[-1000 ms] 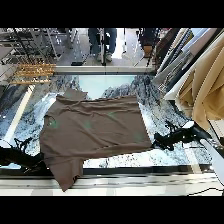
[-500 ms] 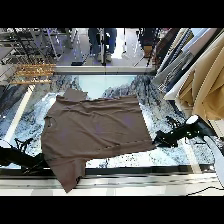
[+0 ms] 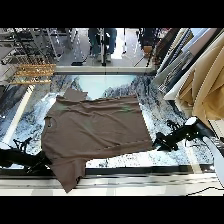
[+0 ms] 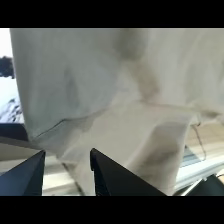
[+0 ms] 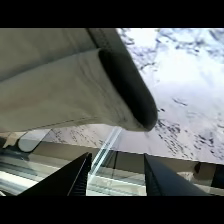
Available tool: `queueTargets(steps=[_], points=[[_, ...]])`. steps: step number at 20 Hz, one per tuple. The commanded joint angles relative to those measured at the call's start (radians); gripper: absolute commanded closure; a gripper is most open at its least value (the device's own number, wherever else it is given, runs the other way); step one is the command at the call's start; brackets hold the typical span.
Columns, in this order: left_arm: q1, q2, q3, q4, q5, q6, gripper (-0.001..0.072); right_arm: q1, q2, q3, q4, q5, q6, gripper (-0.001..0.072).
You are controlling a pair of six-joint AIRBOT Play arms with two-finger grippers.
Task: Fold the clothes and pants, and hang the long-sleeved shirts on hangers.
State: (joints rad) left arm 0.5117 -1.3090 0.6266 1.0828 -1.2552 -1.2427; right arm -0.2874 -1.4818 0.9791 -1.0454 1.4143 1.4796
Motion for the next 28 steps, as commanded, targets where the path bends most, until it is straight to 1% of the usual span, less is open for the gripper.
queueTargets(steps=[1, 2, 3, 6, 7, 8, 9, 10, 11, 12, 14, 15, 17, 20, 21, 22, 23, 24, 26, 28], points=[[-0.001, -0.002, -0.011, -0.040, 0.084, 0.002, 0.0399, 0.000, -0.019, -0.010, -0.005, -0.056, 0.065, 0.0306], [-0.001, -0.002, -0.011, -0.058, 0.093, 0.002, 0.0422, 0.001, -0.028, -0.010, -0.005, -0.072, 0.087, 0.0306], [-0.001, -0.002, -0.011, -0.068, 0.103, 0.002, 0.0485, 0.001, -0.036, -0.010, -0.005, -0.082, 0.106, 0.0306], [-0.001, -0.002, -0.011, -0.067, 0.112, 0.002, 0.0494, 0.002, -0.054, -0.010, 0.000, -0.126, 0.133, 0.0311], [-0.001, -0.002, -0.011, -0.067, 0.113, 0.002, 0.0536, 0.002, -0.058, -0.010, 0.004, -0.145, 0.133, 0.0335], [-0.001, -0.002, -0.011, -0.067, 0.113, 0.004, 0.0695, 0.002, -0.061, -0.010, 0.014, -0.155, 0.132, 0.0423], [-0.001, -0.002, -0.011, -0.069, 0.113, 0.003, 0.0700, 0.002, -0.061, -0.010, 0.019, -0.166, 0.131, 0.0498], [-0.001, -0.002, -0.011, -0.076, 0.109, 0.005, 0.0700, 0.002, -0.061, -0.010, 0.028, -0.166, 0.123, 0.0540], [-0.001, -0.002, -0.011, -0.092, 0.100, 0.018, 0.0700, 0.002, -0.061, -0.010, 0.042, -0.156, 0.095, 0.0685], [-0.001, -0.002, -0.010, -0.130, 0.079, 0.061, 0.0700, 0.002, -0.061, -0.009, 0.059, -0.134, 0.066, 0.0696], [0.002, -0.001, -0.005, -0.249, 0.036, 0.153, 0.0702, 0.002, -0.053, 0.001, 0.106, -0.068, -0.023, 0.0698], [0.002, -0.001, 0.008, -0.304, 0.016, 0.182, 0.0703, 0.002, -0.037, 0.010, 0.117, -0.038, -0.057, 0.0698], [0.002, 0.000, 0.059, -0.383, -0.038, 0.205, 0.0703, 0.001, 0.019, 0.046, 0.116, -0.007, -0.097, 0.0698], [0.005, 0.014, 0.209, -0.500, -0.172, 0.235, 0.0704, 0.001, 0.148, 0.158, 0.120, 0.029, -0.159, 0.0698], [0.012, 0.027, 0.269, -0.578, -0.237, 0.259, 0.0704, 0.001, 0.201, 0.213, 0.125, 0.044, -0.167, 0.0698], [0.027, 0.044, 0.337, -0.692, -0.310, 0.274, 0.0704, 0.001, 0.252, 0.268, 0.128, 0.051, -0.173, 0.0698], [0.048, 0.062, 0.407, -0.839, -0.376, 0.287, 0.0704, 0.001, 0.310, 0.332, 0.130, 0.057, -0.174, 0.0698], [0.074, 0.082, 0.471, -0.994, -0.415, 0.286, 0.0704, 0.001, 0.364, 0.393, 0.129, 0.055, -0.174, 0.0698], [0.140, 0.132, 0.591, -1.349, -0.421, 0.285, 0.0704, 0.000, 0.472, 0.528, 0.125, 0.024, -0.173, 0.0698], [0.209, 0.180, 0.703, -1.709, -0.380, 0.269, 0.0704, 0.000, 0.573, 0.665, 0.105, -0.042, -0.173, 0.0698]])
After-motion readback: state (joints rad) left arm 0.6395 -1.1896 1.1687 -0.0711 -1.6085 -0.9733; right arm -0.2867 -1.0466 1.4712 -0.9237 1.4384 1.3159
